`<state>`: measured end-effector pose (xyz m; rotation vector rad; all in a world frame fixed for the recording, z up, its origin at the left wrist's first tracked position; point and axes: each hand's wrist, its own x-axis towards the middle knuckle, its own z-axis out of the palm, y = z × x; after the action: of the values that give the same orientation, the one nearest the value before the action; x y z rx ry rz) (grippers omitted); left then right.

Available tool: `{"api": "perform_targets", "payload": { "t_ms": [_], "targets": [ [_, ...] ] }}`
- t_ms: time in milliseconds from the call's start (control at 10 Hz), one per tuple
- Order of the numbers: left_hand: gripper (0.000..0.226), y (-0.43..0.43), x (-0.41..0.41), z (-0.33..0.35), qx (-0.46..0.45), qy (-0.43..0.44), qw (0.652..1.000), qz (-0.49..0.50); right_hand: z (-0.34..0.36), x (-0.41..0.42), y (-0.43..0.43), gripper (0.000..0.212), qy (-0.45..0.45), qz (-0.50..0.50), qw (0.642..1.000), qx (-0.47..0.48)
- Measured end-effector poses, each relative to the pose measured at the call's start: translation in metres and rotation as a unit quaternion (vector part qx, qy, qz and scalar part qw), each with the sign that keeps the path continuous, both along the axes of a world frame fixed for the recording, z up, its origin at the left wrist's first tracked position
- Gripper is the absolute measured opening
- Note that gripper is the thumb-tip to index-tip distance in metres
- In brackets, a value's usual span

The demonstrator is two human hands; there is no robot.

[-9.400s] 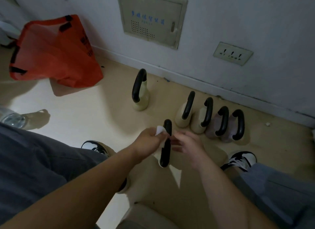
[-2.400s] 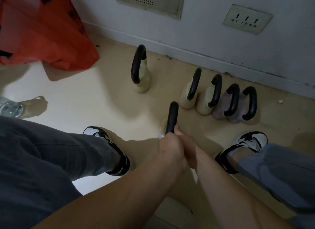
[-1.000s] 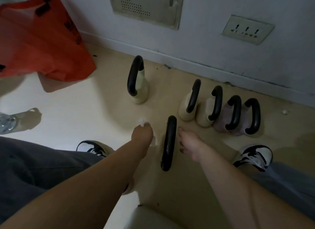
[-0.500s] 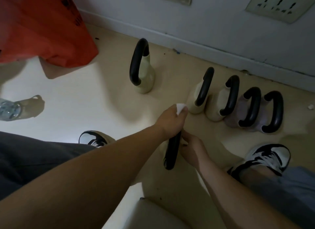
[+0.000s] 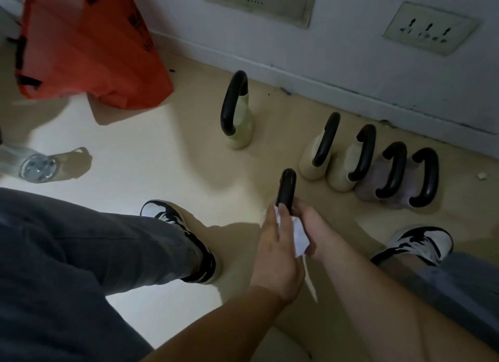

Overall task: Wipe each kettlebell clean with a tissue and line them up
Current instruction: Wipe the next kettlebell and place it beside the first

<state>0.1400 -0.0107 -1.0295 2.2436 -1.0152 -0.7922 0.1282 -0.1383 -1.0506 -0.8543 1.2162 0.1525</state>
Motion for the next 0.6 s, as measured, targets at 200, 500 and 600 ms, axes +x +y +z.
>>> {"api": "perform_targets", "payload": {
  "t_ms": [200,500,600],
  "targets": [
    [0.074,0.028,-0.034,-0.027,0.178,-0.108,0.978,-0.026,0.006,-0.001,0.008,0.049,0.013,-0.083,0.995,0.049],
    [0.048,0.020,0.012,-0.042,0.117,0.349,0.855,0.367,0.021,-0.003,0.002,0.027,-0.003,-0.117,0.993,0.033],
    [0.043,-0.003,0.047,-0.030,0.094,0.361,0.823,0.429,0.017,0.003,-0.006,0.021,0.011,-0.090,0.996,-0.014]
  ]
}}
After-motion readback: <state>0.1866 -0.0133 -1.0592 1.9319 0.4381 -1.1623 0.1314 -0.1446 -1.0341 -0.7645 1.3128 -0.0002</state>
